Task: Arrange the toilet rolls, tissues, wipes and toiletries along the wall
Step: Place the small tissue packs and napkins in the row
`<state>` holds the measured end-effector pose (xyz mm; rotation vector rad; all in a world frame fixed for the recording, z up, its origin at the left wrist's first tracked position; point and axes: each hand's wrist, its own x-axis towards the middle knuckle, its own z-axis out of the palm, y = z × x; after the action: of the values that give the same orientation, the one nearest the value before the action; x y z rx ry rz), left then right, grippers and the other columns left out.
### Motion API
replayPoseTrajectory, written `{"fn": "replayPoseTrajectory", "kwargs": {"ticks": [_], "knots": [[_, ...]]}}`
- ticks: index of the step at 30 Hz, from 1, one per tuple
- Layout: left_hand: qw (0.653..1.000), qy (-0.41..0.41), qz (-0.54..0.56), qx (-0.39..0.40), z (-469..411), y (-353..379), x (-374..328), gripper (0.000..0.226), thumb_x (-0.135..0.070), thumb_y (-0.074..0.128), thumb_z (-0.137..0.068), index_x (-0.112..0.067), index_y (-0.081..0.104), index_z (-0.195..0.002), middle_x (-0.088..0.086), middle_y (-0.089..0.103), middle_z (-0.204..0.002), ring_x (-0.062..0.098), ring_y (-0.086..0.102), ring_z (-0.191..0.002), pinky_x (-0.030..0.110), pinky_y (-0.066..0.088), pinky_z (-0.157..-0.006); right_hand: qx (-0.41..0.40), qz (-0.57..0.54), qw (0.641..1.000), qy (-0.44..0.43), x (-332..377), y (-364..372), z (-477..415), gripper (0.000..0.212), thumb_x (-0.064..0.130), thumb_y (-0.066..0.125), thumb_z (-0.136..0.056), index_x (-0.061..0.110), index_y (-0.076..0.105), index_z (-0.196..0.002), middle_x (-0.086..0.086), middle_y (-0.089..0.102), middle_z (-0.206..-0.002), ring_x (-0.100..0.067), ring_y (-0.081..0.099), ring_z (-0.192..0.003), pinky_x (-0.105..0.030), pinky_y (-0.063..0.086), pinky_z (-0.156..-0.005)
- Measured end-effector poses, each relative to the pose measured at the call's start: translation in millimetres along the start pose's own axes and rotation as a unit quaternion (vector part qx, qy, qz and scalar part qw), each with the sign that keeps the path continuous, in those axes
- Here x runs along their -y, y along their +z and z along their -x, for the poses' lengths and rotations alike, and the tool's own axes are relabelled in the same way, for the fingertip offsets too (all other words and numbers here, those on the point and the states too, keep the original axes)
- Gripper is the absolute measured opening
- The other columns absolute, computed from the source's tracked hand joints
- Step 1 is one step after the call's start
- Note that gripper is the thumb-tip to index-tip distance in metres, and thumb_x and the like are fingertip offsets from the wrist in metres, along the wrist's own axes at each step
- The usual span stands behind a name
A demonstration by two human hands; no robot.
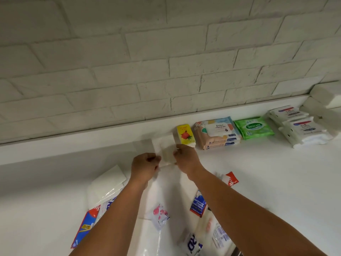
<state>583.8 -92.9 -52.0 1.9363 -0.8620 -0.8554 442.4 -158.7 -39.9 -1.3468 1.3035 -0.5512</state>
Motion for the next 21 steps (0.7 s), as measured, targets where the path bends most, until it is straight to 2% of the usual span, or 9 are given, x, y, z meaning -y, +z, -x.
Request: {"fn": "replayPoseTrajectory", "kwargs": {"ticks": [2,4,6,10,14,19,21], "knots": [[1.000,-0.014,-0.017,-0.018,-18,-1,2,0.028,-0.020,0.075,-0.086,-0.009,0.068,-0.061,0.000,0.060,-0.047,0.014,0.053,-0.042,0.032,0.048,-0.054,-0.007,0.070,0.998,0.003,-3,4,-1,0.042,0.013,0.045,-0.097,0.017,0.050,-0.138,-0.006,0.058,-0.136,-0.025,0.055,-0.124,-0.039,0.045,-0.107],[0.998,-0.003,-0.055,-0.031,-34,1,4,0.024,-0.022,0.077,-0.084,-0.009,0.072,-0.064,0.003,0.065,-0.051,0.021,0.060,-0.049,0.037,0.055,-0.060,-0.006,0.145,0.989,-0.014,-6,5,4,0.042,0.014,0.045,-0.096,0.015,0.049,-0.138,-0.011,0.057,-0.136,-0.030,0.054,-0.124,-0.035,0.044,-0.106],[0.991,0.024,-0.126,-0.026,-45,4,5,0.024,-0.026,0.077,-0.083,-0.011,0.074,-0.064,0.004,0.069,-0.057,0.023,0.068,-0.060,0.034,0.055,-0.066,0.005,0.230,0.972,-0.046,-11,5,6,0.041,0.014,0.045,-0.096,0.009,0.049,-0.137,-0.015,0.057,-0.135,-0.032,0.053,-0.125,-0.030,0.043,-0.104],[0.975,0.040,-0.219,-0.022,-56,8,4,0.025,-0.035,0.075,-0.083,-0.013,0.078,-0.072,0.006,0.074,-0.070,0.024,0.071,-0.076,0.028,0.050,-0.068,0.037,0.335,0.938,-0.079,-14,7,6,0.050,0.015,0.041,-0.100,0.003,0.032,-0.148,-0.016,0.035,-0.154,-0.029,0.037,-0.140,-0.026,0.028,-0.113],[0.970,0.044,-0.232,-0.049,-57,14,4,0.022,-0.035,0.076,-0.081,-0.013,0.080,-0.082,0.008,0.077,-0.082,0.027,0.071,-0.086,0.023,0.043,-0.069,0.074,0.378,0.920,-0.077,-16,10,4,0.057,0.012,0.037,-0.101,-0.003,0.016,-0.152,-0.018,0.016,-0.161,-0.028,0.017,-0.149,-0.026,0.017,-0.117],[0.965,0.057,-0.253,-0.045,-54,23,0,0.029,-0.029,0.075,-0.083,-0.009,0.069,-0.063,0.013,0.072,-0.073,0.031,0.068,-0.079,0.025,0.039,-0.063,0.068,0.383,0.918,-0.071,-19,14,-3,0.060,0.013,0.040,-0.099,0.000,0.016,-0.153,-0.016,0.015,-0.161,-0.029,0.018,-0.149,-0.033,0.025,-0.117],[0.965,0.059,-0.253,-0.044,-54,24,-3,0.028,-0.029,0.074,-0.084,-0.007,0.072,-0.067,0.013,0.072,-0.075,0.030,0.068,-0.079,0.025,0.037,-0.064,0.069,0.396,0.913,-0.070,-20,15,-5,0.063,0.013,0.041,-0.098,0.001,0.013,-0.153,-0.014,0.011,-0.162,-0.028,0.013,-0.150,-0.034,0.026,-0.118]]}}
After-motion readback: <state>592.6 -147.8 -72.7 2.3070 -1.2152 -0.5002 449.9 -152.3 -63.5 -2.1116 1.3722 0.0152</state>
